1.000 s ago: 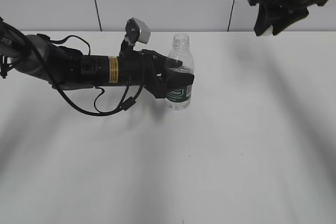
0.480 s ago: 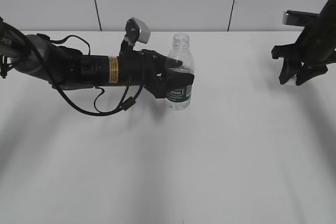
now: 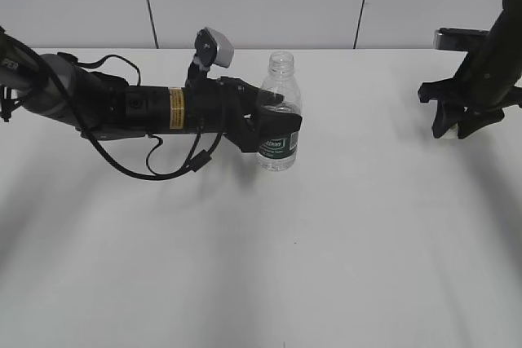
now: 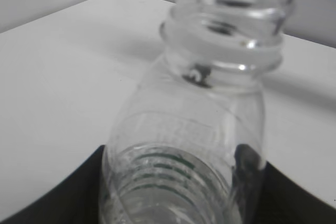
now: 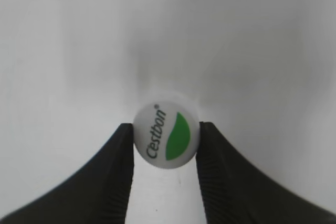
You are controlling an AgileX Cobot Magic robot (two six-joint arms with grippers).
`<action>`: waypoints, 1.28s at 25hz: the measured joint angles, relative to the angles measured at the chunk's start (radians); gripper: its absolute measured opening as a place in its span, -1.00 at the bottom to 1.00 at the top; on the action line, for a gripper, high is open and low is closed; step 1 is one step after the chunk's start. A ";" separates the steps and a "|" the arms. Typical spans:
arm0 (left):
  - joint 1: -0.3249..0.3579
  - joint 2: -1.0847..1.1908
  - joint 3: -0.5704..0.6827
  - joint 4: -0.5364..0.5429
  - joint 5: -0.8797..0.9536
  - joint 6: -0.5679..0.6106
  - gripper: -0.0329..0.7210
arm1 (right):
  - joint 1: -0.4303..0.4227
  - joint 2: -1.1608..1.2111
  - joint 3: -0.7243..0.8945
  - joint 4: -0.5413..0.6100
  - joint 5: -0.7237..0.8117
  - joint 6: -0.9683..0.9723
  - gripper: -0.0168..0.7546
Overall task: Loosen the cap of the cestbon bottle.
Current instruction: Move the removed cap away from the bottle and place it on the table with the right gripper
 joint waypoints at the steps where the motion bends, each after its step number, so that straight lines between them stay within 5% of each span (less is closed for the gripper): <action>1: 0.000 0.000 0.000 0.000 0.000 0.000 0.19 | 0.000 0.006 0.000 -0.008 0.000 0.001 -0.21; 17: 0.000 0.000 0.000 0.000 0.002 0.000 0.19 | 0.000 0.053 -0.001 -0.034 0.012 0.017 -0.20; 24: 0.000 0.000 0.000 0.000 0.002 0.000 0.19 | 0.000 0.053 -0.004 -0.023 0.021 0.045 0.48; 32: 0.000 0.000 0.000 0.000 0.004 0.000 0.19 | 0.000 0.053 -0.135 -0.001 0.171 0.051 0.43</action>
